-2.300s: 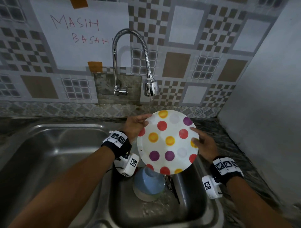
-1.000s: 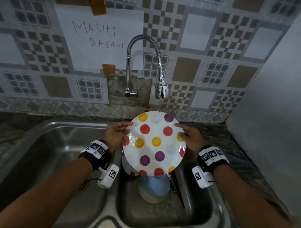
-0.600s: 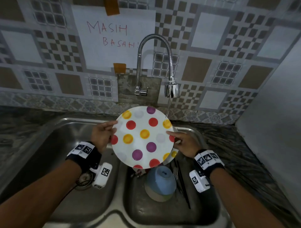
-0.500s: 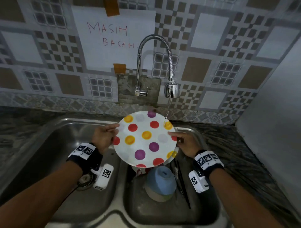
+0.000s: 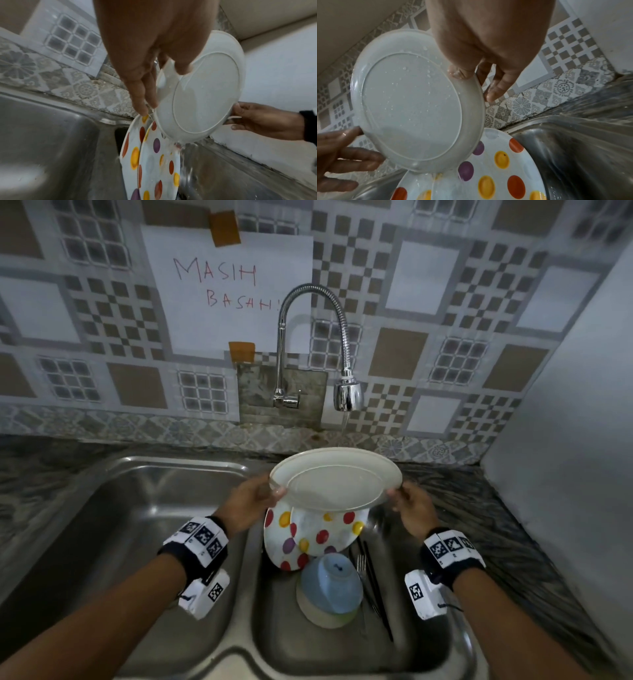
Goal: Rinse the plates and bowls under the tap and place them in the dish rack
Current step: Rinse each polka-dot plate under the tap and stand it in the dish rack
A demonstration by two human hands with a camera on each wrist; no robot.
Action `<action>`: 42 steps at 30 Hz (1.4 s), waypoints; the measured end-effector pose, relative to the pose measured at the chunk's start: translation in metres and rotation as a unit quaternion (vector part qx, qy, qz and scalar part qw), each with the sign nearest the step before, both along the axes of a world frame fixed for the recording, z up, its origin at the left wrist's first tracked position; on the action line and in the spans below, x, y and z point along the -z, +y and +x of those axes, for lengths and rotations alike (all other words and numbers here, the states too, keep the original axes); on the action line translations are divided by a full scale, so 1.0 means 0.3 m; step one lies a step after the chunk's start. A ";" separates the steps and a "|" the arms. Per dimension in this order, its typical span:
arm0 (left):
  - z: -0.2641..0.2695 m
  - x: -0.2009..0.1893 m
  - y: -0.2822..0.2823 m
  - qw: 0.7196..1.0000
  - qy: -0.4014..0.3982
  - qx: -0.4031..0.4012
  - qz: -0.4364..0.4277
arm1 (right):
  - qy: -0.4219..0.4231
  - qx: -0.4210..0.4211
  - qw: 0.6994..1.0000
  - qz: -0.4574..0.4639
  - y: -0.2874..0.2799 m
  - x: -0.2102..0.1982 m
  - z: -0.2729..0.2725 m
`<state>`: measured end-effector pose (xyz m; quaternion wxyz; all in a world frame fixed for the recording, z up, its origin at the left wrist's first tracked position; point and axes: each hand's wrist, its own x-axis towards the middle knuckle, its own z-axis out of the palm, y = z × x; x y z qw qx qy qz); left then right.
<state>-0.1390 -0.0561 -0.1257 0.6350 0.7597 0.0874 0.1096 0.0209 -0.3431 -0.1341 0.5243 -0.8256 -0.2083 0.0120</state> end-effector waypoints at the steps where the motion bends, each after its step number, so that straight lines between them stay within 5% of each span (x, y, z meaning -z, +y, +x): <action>1: 0.010 0.001 -0.007 0.998 0.003 -0.022 0.064 | 0.001 0.004 1.000 0.004 -0.006 0.002 0.004; 4: 0.043 0.038 -0.001 0.977 0.009 -0.068 0.201 | 0.005 0.001 1.000 0.015 -0.022 0.004 0.006; 9: 0.087 0.066 -0.009 0.992 0.005 -0.029 0.125 | 0.004 0.013 1.000 0.016 -0.057 0.039 0.006; 18: 0.193 -0.033 -0.115 0.981 0.025 0.017 0.193 | 0.001 0.044 0.999 -0.013 -0.168 0.056 0.017; 27: 0.273 -0.052 -0.151 0.981 0.043 0.079 0.170 | 0.004 0.056 0.998 -0.007 -0.237 0.061 0.018; 42: 0.089 0.086 0.026 0.997 0.007 -0.075 0.006 | -0.080 -0.080 0.989 -0.092 0.024 -0.064 0.072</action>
